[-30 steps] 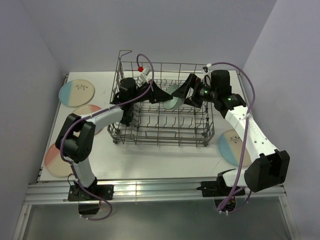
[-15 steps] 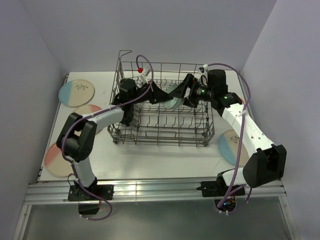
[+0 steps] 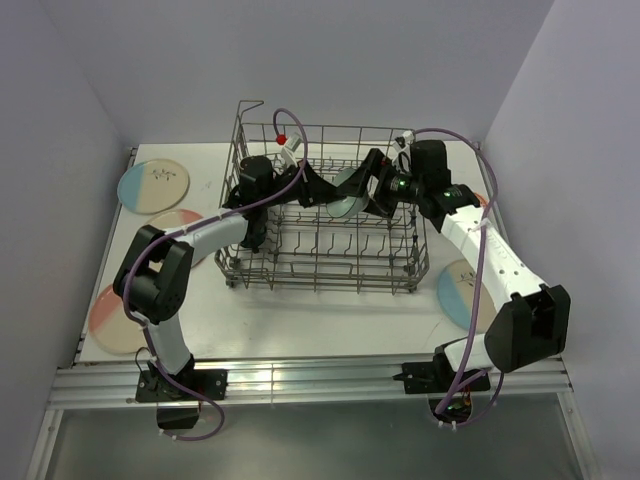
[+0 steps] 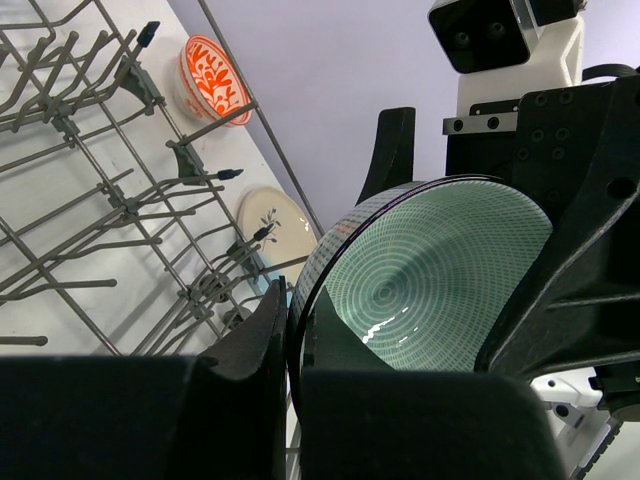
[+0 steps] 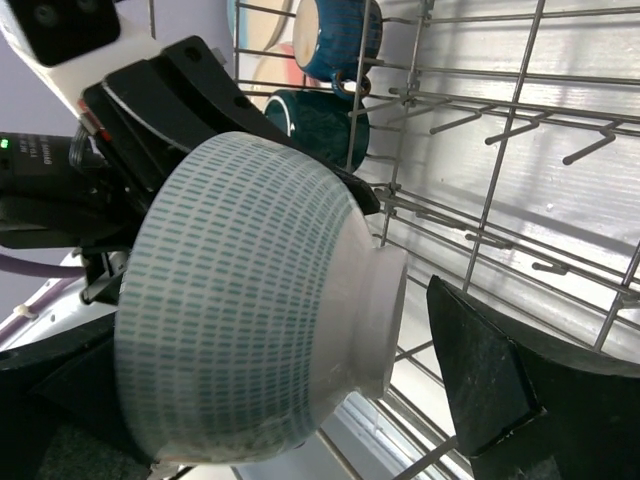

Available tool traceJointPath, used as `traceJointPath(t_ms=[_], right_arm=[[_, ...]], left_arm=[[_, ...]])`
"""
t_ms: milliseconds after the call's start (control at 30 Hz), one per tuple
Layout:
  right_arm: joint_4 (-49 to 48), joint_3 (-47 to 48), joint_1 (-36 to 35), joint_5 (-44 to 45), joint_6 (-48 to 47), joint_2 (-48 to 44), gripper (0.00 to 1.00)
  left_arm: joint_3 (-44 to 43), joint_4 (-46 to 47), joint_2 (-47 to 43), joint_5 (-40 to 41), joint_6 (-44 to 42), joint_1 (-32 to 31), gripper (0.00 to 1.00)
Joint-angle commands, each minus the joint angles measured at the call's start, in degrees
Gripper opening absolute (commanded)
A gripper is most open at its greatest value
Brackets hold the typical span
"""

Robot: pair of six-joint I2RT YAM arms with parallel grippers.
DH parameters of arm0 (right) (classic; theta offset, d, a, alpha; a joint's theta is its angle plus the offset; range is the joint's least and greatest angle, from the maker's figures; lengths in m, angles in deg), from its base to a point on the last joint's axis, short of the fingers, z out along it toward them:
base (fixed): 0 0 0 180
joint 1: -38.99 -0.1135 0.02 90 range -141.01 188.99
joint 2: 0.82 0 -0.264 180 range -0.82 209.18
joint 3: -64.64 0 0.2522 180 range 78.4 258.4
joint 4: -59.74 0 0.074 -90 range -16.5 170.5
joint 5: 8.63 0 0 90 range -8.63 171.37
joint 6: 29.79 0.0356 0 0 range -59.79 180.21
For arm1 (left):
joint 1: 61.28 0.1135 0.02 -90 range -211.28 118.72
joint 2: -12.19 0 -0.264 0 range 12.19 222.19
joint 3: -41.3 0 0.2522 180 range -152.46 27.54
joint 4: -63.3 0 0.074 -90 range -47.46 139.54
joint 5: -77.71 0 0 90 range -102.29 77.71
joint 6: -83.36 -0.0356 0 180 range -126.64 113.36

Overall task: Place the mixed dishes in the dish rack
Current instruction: Pass the bowl from the left arm to the right

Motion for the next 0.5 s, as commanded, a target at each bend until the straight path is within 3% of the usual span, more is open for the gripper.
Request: traceJointPath(t_ms=[0,467], right_arm=[[1.0,2.0,-0.6,1.3,-1.0,0.9,1.0],[1.0,4.7,-2.8,1.2,-2.0,2.3,0.98]], left_arm=[[-4.0,3.3,-0.6,-1.2,-0.7,0.1,0.0],[-4.7,-1.5,-0.4,2.3,-2.5,-0.6,0.0]])
